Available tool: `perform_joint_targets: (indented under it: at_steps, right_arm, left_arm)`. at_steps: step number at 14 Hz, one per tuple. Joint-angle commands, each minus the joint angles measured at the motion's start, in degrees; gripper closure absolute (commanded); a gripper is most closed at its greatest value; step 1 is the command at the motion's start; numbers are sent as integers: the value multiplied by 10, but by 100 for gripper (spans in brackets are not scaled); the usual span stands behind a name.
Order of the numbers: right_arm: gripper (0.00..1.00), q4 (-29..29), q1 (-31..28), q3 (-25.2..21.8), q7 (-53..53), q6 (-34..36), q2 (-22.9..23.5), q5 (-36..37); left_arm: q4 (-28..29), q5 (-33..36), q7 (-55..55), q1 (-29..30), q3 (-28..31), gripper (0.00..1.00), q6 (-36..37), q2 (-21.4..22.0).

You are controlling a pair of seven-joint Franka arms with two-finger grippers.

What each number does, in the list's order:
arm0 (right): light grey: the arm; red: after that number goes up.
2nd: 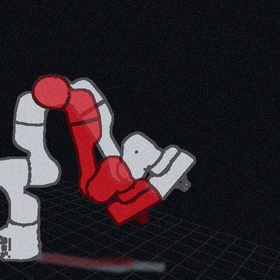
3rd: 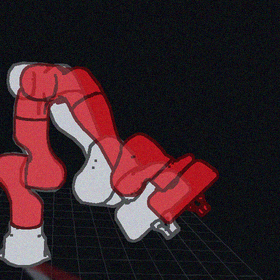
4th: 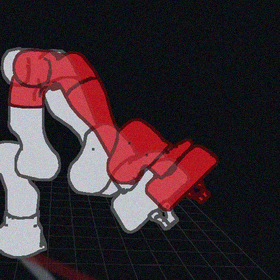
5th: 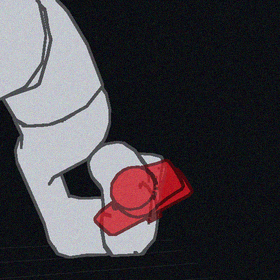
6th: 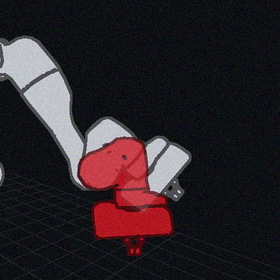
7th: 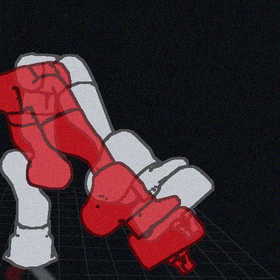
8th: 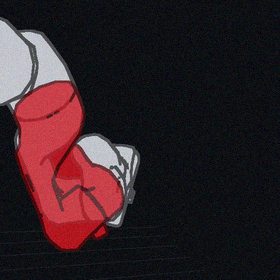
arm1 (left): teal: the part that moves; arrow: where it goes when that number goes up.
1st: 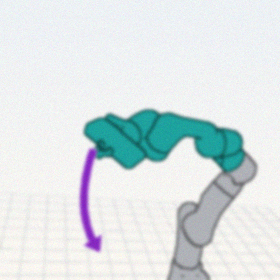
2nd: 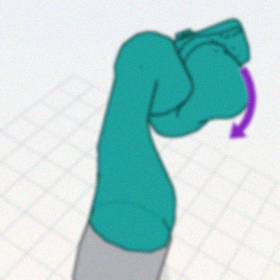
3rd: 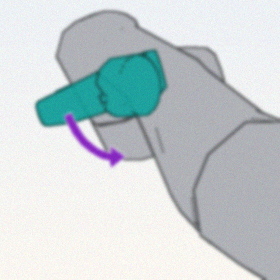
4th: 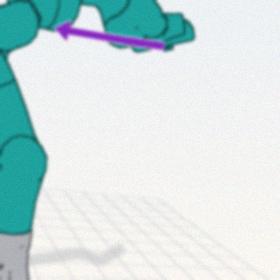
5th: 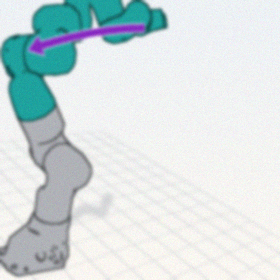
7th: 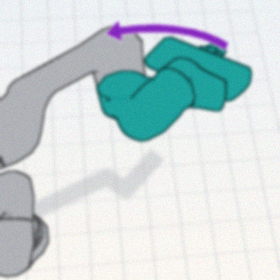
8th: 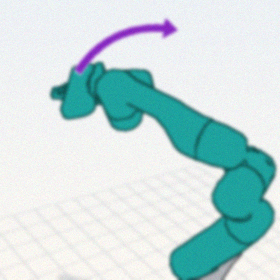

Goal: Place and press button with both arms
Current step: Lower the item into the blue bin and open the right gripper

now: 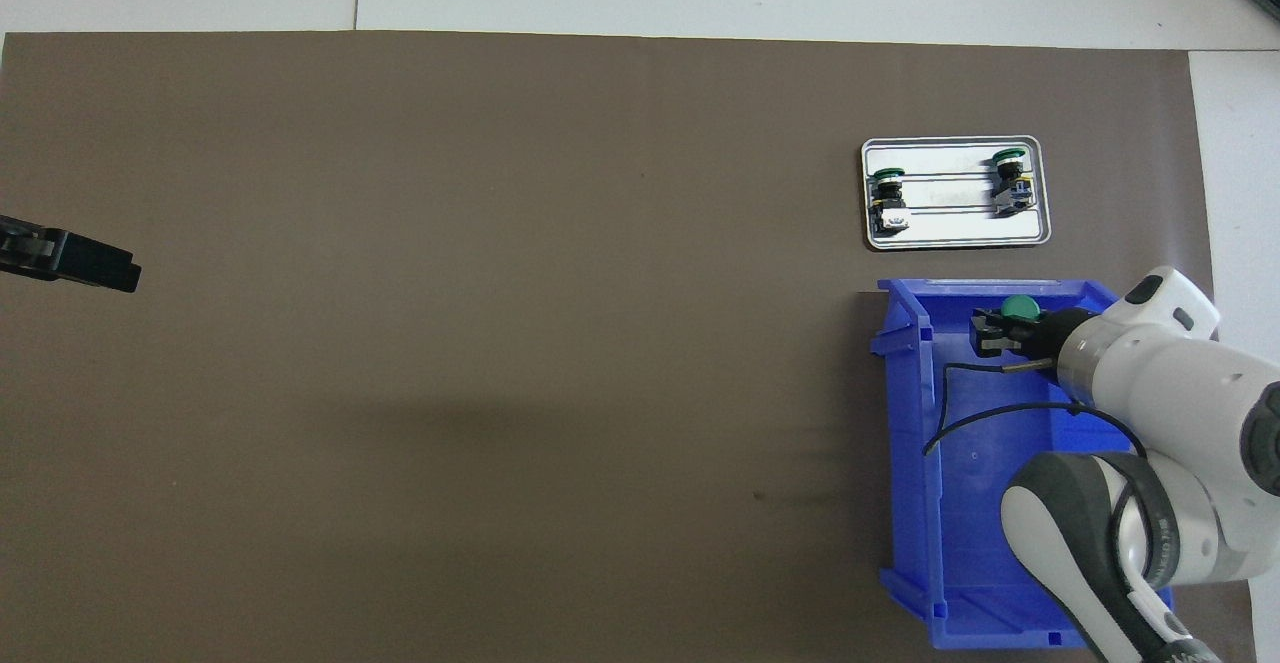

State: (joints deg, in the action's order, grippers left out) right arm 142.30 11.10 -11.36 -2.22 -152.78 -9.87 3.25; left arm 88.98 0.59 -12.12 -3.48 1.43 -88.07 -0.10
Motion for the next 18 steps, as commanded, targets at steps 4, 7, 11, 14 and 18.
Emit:
perform_joint_targets:
  at_steps: [4, 7, 11, 14, 18]
  right_arm:
    - [100, 27, -28, 4, -75, -33, 14, -68]
    - [100, 47, -35, 5, -88, -81, 36, -76]
    - [100, 48, -35, 4, -88, -96, 51, -77]
    - [79, 53, -35, 5, -88, -96, 55, -77]
    - [36, 53, -34, 5, -88, -95, 61, -77]
  left_arm:
    - [23, 3, -4, 2, -1, 0, -10, 19]
    - [23, 3, -4, 2, -1, 0, -10, 18]
    - [23, 3, -4, 3, -1, 0, -10, 19]
    - [23, 3, -4, 2, -1, 0, -10, 19]
    - [23, 3, -4, 2, -1, 0, -10, 19]
